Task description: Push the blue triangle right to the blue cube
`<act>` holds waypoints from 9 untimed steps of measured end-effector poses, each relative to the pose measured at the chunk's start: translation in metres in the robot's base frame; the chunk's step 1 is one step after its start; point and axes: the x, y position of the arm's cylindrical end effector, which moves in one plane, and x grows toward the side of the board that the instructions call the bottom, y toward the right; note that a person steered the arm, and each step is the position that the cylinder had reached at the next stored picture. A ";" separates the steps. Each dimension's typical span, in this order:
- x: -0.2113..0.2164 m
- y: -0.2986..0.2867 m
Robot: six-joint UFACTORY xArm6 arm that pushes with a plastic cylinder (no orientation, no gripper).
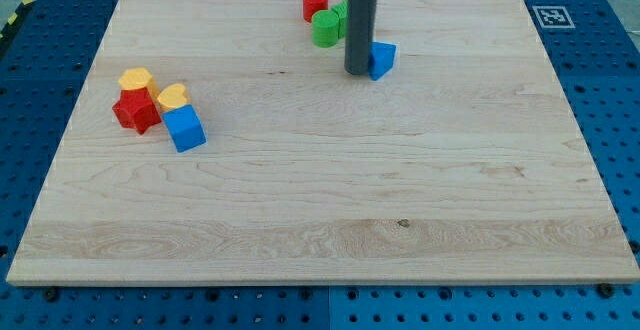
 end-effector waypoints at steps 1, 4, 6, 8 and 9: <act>0.035 0.019; -0.017 0.088; -0.012 0.048; -0.019 0.012; -0.020 0.034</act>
